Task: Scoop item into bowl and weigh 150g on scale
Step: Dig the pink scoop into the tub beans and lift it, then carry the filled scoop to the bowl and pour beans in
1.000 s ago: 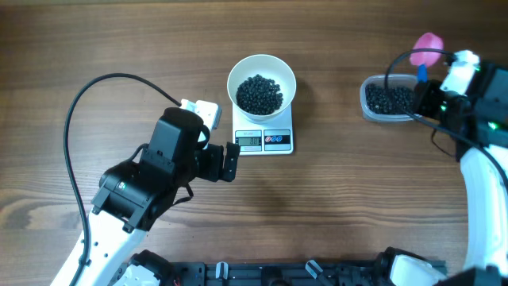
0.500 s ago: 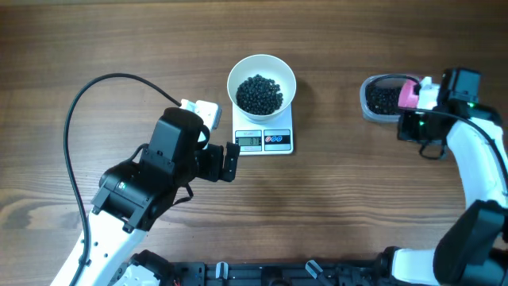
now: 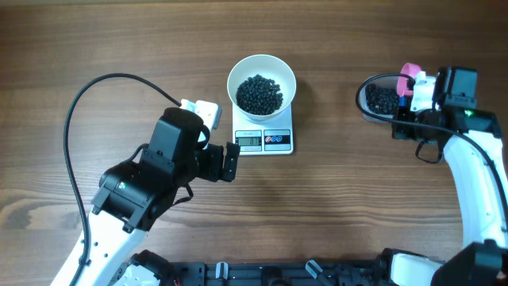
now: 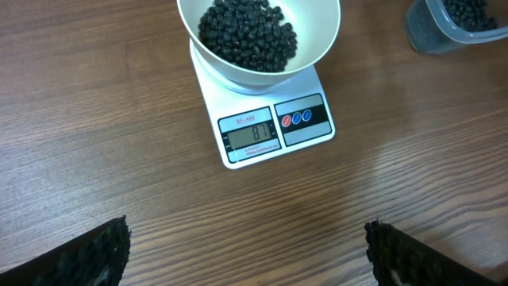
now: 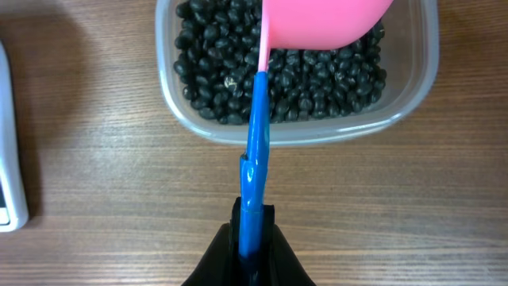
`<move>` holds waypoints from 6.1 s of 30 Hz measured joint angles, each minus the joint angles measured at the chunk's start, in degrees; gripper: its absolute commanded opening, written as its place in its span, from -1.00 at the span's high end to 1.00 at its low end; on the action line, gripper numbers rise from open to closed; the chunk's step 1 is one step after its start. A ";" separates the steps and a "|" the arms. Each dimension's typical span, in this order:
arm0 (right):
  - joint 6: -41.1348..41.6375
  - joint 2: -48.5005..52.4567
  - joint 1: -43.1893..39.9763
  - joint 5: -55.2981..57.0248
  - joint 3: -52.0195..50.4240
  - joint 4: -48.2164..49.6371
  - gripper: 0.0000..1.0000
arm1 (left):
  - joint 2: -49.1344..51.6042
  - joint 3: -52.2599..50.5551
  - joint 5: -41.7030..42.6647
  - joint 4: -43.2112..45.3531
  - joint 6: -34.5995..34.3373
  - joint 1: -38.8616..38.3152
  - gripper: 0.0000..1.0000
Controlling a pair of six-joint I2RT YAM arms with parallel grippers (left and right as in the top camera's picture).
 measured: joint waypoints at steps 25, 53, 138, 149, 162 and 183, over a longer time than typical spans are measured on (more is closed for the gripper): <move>1.33 -0.90 0.00 -0.31 0.02 -0.35 0.71 | 0.00 0.00 0.00 0.00 0.00 0.00 -1.00; 1.92 -0.90 0.00 1.86 0.02 -0.09 0.91 | 0.00 0.00 0.00 0.00 0.02 0.00 -1.00; -2.08 9.29 -20.57 -40.74 -1.51 2.86 0.92 | 0.00 0.00 0.00 0.00 0.00 0.00 -1.00; 4.15 9.29 -25.81 -60.30 -1.51 3.26 0.91 | 0.00 0.00 -0.02 0.00 0.02 0.00 -1.00; 23.93 9.46 1.77 -64.65 -1.88 30.25 0.91 | 0.00 0.00 0.02 -0.02 0.00 -0.02 -1.00; -1.36 5.68 31.50 -15.15 0.46 23.71 0.92 | 0.00 0.00 0.04 0.00 0.00 -0.02 -1.00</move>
